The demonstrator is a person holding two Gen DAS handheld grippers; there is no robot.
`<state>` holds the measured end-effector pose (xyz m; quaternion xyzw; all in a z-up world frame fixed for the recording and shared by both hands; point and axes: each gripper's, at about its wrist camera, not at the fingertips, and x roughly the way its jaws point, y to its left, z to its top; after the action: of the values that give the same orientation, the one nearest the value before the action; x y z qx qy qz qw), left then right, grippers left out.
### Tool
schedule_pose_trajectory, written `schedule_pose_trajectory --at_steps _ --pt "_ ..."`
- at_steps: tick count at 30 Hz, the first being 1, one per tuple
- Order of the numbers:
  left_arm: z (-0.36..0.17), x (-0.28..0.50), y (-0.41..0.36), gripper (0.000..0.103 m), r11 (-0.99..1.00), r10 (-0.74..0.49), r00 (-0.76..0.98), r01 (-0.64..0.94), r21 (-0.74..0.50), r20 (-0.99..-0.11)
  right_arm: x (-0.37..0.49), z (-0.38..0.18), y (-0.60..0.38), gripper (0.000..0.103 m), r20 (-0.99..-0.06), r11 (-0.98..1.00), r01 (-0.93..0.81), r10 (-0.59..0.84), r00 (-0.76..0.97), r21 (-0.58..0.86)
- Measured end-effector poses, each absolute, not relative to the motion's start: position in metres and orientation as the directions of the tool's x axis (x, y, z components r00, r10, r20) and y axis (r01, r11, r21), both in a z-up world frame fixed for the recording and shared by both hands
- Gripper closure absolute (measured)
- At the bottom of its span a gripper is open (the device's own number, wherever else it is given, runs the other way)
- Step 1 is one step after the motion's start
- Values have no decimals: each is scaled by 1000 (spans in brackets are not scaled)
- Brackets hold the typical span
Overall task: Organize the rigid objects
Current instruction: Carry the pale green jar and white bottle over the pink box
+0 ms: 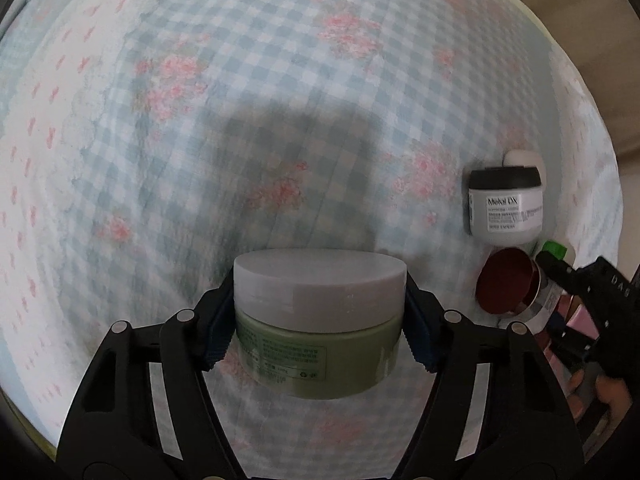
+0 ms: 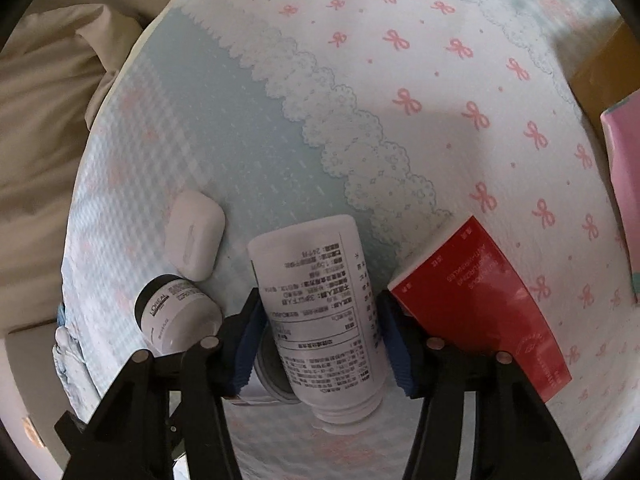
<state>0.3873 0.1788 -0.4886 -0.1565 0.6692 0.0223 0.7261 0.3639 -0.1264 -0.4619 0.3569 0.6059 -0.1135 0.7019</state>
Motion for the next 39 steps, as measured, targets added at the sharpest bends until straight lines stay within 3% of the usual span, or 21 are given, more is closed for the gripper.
schedule_pose_trajectory --at_steps 14,25,39 --pt "-421 363 185 35 951 -195 188 -203 -232 -963 336 -420 -124 52 -907 740 528 293 304 416" --pt "-323 303 176 35 964 -224 320 -64 -257 -921 277 -320 -108 52 -863 806 367 316 394 464" --pt "-211 226 134 35 943 -326 436 86 -322 -839 177 -199 -100 52 -840 887 208 281 464 412"
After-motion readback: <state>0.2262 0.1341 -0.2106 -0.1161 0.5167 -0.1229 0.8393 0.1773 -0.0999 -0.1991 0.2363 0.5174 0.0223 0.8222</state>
